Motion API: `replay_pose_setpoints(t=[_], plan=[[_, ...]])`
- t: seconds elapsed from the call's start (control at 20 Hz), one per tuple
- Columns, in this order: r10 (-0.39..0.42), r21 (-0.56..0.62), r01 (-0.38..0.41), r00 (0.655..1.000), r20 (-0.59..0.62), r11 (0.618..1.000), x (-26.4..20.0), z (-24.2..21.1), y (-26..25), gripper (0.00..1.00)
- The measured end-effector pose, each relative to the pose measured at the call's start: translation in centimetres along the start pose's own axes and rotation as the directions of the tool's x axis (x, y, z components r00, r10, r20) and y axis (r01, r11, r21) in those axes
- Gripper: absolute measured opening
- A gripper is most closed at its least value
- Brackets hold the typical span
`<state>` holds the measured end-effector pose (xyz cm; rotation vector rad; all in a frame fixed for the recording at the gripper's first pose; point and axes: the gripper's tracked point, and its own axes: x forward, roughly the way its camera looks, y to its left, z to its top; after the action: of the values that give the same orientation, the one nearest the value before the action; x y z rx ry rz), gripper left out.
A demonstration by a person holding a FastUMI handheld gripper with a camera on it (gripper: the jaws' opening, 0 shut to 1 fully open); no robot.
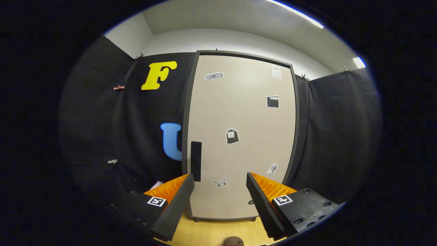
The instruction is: Open the shoe cabinet door, grab the shoes and put them into the shoe cabinet, then close the shoe cabinet door.
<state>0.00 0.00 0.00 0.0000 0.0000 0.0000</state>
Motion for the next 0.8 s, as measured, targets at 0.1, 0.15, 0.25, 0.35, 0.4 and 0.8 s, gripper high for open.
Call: replay_pose_setpoints(t=[0.1, 0.15, 0.25, 0.35, 0.4, 0.8], plan=[[-0.004, -0.001, 0.004, 1.000, -0.012, 1.000, 0.19, -0.32, -0.15, 0.98], [0.000, -0.001, 0.000, 1.000, -0.018, 1.000, 0.24, -0.47, -0.01, 0.98], [0.001, -0.005, -0.001, 1.000, -0.025, 1.000, 0.37, -0.67, 0.00, 0.98], [0.004, -0.009, -0.004, 1.000, -0.025, 1.000, 0.43, -0.73, 0.03, 0.98], [0.007, -0.008, -0.007, 1.000, -0.024, 1.000, 0.39, -0.69, 0.04, 0.98], [0.024, 0.010, -0.023, 1.000, -0.018, 1.000, 0.76, -0.71, 0.57, 0.98]])
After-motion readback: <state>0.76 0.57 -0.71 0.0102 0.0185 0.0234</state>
